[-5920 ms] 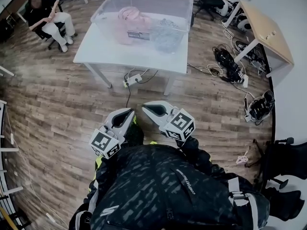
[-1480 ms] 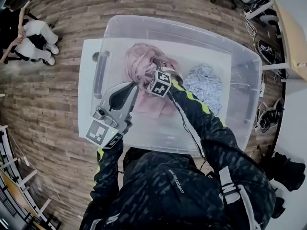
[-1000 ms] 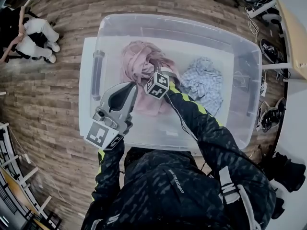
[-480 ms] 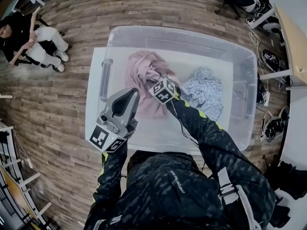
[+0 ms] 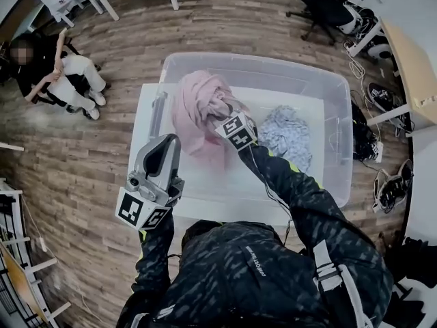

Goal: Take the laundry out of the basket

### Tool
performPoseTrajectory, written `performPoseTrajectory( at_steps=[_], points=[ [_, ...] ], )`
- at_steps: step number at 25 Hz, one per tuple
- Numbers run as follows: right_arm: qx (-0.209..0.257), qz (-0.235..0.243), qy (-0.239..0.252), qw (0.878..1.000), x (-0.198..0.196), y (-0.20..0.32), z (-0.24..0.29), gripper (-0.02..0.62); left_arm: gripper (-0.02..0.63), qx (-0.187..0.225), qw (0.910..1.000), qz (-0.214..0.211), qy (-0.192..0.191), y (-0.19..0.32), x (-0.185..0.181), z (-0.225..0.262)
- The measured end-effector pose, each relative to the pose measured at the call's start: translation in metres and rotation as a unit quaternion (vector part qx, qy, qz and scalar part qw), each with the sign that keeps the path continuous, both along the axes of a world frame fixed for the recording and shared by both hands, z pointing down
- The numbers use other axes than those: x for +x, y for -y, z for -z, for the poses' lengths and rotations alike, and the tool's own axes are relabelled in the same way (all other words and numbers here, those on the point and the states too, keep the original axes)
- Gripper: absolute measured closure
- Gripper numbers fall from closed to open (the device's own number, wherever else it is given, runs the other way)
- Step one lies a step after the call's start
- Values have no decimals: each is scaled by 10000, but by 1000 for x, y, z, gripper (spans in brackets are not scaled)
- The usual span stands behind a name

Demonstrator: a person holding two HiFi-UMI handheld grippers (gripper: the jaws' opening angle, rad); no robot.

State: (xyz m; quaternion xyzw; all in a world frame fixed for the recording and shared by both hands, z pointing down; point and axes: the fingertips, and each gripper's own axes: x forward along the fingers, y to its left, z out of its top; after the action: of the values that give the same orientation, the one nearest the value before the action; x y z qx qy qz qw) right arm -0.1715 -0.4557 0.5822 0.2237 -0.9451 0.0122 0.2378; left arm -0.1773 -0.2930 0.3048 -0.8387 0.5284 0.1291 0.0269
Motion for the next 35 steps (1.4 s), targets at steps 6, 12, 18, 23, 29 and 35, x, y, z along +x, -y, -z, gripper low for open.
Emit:
performPoseTrajectory(
  at_steps=[6, 12, 18, 23, 29, 35],
  points=[
    [329, -58, 356, 9988, 13, -8, 56, 425, 595, -143, 9998, 43, 98, -20, 3, -2],
    [556, -242, 879, 9943, 31, -20, 119, 423, 595, -261, 9994, 125, 163, -34, 5, -2],
    [813, -444, 1471, 9848, 53, -29, 176, 423, 595, -483, 9982, 236, 251, -47, 7, -6],
    [993, -506, 2092, 9715, 67, -45, 226, 423, 595, -644, 9967, 444, 221, -62, -3, -15],
    [993, -621, 2743, 9545, 77, -64, 273, 422, 595, -820, 9945, 616, 217, -79, -17, -24],
    [950, -744, 3151, 9414, 82, -80, 302, 422, 595, -938, 9937, 599, 143, -96, -36, -36]
  ],
)
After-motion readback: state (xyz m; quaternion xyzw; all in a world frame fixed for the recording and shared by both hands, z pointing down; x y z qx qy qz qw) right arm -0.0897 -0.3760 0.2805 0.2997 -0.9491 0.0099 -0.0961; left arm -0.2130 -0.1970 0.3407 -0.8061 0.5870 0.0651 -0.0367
